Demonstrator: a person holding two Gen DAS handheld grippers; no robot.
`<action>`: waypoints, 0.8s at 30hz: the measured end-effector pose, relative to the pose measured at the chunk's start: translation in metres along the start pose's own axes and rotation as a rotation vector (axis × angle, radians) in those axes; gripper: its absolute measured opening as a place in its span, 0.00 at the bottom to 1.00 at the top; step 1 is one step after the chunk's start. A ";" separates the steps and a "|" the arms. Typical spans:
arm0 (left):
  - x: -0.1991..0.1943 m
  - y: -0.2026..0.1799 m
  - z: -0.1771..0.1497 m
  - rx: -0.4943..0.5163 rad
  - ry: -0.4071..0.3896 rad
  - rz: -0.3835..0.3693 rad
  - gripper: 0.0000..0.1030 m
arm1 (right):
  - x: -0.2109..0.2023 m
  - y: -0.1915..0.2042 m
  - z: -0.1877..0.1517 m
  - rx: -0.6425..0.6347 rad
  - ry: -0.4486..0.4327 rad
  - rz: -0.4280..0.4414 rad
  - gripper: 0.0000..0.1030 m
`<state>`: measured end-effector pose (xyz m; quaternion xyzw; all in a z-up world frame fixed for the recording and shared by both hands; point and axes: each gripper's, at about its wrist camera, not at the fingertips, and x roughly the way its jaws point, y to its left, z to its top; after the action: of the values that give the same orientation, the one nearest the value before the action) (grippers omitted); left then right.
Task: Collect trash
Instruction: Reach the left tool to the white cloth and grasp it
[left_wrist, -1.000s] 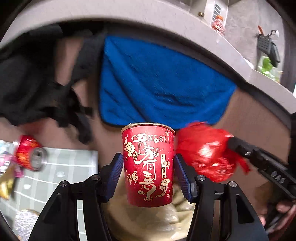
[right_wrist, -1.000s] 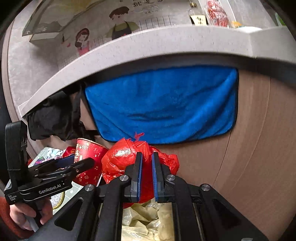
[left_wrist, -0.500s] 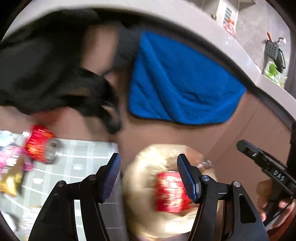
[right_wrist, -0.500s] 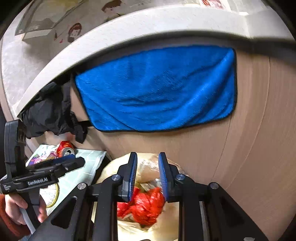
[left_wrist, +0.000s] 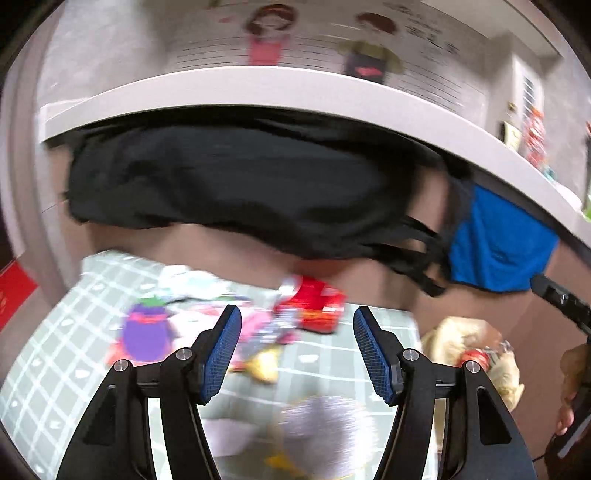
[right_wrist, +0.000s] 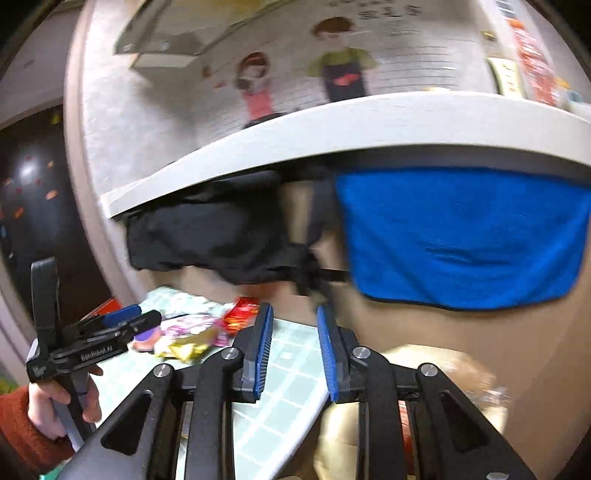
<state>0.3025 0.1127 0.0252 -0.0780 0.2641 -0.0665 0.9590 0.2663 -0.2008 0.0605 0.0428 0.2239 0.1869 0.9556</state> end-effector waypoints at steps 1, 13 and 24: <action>-0.010 0.021 0.003 -0.017 -0.010 0.027 0.62 | 0.005 0.009 0.001 -0.013 0.004 0.012 0.25; -0.060 0.142 0.018 -0.072 -0.029 0.096 0.62 | 0.096 0.107 -0.001 -0.093 0.143 0.121 0.29; 0.008 0.099 -0.083 -0.012 0.237 -0.110 0.61 | 0.103 0.119 -0.038 -0.164 0.211 0.136 0.29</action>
<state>0.2748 0.1993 -0.0675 -0.0897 0.3711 -0.1262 0.9156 0.2947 -0.0512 0.0035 -0.0400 0.3038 0.2725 0.9121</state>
